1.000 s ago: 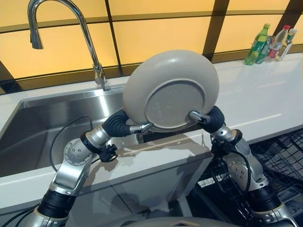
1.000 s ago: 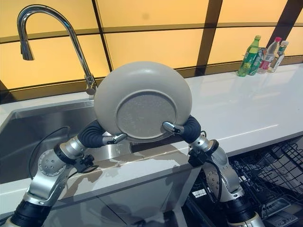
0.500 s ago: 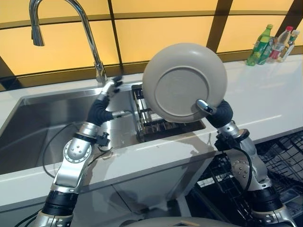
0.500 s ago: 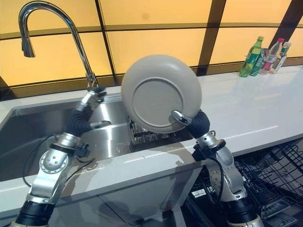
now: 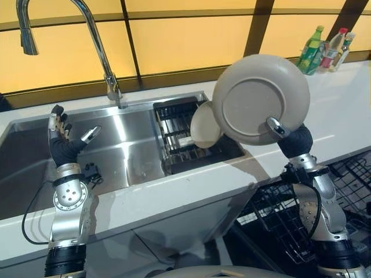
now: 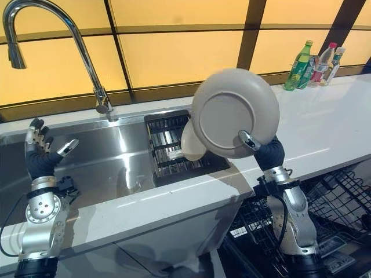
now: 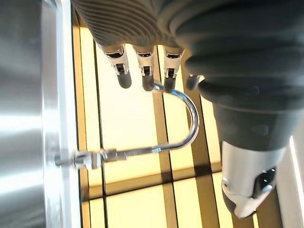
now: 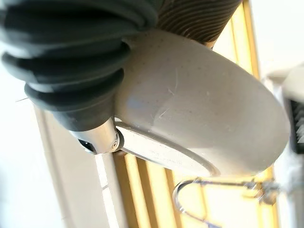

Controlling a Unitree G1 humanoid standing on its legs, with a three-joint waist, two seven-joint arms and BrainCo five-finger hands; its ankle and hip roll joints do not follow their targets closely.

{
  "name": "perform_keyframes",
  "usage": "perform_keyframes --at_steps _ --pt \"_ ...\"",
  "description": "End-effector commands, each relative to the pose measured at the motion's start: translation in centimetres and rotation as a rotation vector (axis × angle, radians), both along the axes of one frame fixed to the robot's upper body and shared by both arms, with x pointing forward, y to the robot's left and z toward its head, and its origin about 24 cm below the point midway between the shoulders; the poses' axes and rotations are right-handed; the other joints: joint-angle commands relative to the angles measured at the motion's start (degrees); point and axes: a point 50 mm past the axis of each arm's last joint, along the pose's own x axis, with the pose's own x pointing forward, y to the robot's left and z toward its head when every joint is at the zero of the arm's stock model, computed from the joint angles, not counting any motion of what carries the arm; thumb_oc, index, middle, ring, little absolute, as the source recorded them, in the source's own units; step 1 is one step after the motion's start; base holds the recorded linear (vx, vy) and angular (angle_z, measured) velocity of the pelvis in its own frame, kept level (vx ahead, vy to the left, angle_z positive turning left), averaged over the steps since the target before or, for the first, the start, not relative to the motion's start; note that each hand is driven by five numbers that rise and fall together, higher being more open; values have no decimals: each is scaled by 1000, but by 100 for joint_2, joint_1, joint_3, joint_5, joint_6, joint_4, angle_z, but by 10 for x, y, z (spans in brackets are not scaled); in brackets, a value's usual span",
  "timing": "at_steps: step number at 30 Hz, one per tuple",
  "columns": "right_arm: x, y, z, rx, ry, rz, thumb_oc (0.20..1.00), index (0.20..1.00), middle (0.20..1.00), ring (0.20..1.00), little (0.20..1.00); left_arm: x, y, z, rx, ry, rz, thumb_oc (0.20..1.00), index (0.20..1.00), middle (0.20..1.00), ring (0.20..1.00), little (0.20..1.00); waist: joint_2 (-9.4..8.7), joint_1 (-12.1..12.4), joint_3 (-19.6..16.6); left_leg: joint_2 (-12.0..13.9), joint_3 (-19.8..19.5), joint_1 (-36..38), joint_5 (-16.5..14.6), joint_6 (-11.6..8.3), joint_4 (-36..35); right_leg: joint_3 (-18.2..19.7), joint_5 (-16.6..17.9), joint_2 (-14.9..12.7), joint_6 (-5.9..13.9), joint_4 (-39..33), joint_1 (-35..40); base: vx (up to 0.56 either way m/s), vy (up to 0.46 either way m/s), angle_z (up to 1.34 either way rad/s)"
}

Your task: Pick up plates and place into dishwasher.

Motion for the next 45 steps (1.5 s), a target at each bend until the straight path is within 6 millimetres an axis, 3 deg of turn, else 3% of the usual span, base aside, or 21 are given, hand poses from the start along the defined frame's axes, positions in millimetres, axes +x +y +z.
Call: perform_keyframes --at_steps 1,10,18,23,26,34,41,45 --pt "-11 -28 19 -88 -81 -192 200 200 200 200 200 -7 12 18 109 -49 9 1000 1000 1000 1000 1000 -34 -251 -228 -164 501 -25 -288 396 208 175 -326 87 -103 594 -230 23 -33 -34" --pt "-40 -85 4 -219 43 -571 200 200 200 200 200 -29 40 22 149 -46 98 1000 1000 1000 1000 1000 -2 -713 -47 -126 943 38 -346 431 135 745 -154 75 22 488 -348 6 -35 -44" --pt "-62 -112 -24 -390 227 -741 200 200 200 200 200 -38 46 24 181 -43 93 1000 1000 1000 1000 1000 56 -914 85 -154 1105 28 -391 437 42 976 -42 27 155 338 -434 4 -46 -25" --pt "-54 -113 -46 -518 382 -647 200 200 200 200 200 -29 40 27 199 -45 82 1000 1000 1000 1000 1000 74 -917 228 -148 1111 -95 -374 417 55 996 -23 19 181 376 -588 -21 -64 -9" --pt "-44 -106 -57 -577 448 -502 200 200 200 200 200 -23 37 30 206 -51 80 1000 1000 1000 1000 1000 72 -863 327 -127 1082 -221 -332 389 66 967 -9 19 181 398 -698 -32 -85 -2" --pt "-6 -81 -63 -530 452 -104 200 200 200 200 200 3 25 43 245 -64 27 1000 1000 1000 1000 1000 -20 -526 568 -66 850 -506 -191 275 118 682 44 3 143 339 -755 -17 -122 2" --pt "-6 -82 -86 -609 569 -17 200 200 200 200 200 7 28 50 273 -61 9 1000 1000 1000 1000 1000 -140 -283 550 46 727 -555 -129 186 99 408 8 12 131 264 -656 40 -102 7" --pt "-10 -73 -107 -707 681 68 200 200 200 200 200 9 26 51 278 -64 4 1000 1000 1000 1000 1000 -163 -202 604 87 665 -601 -109 159 145 346 -40 52 84 313 -655 11 -78 6"
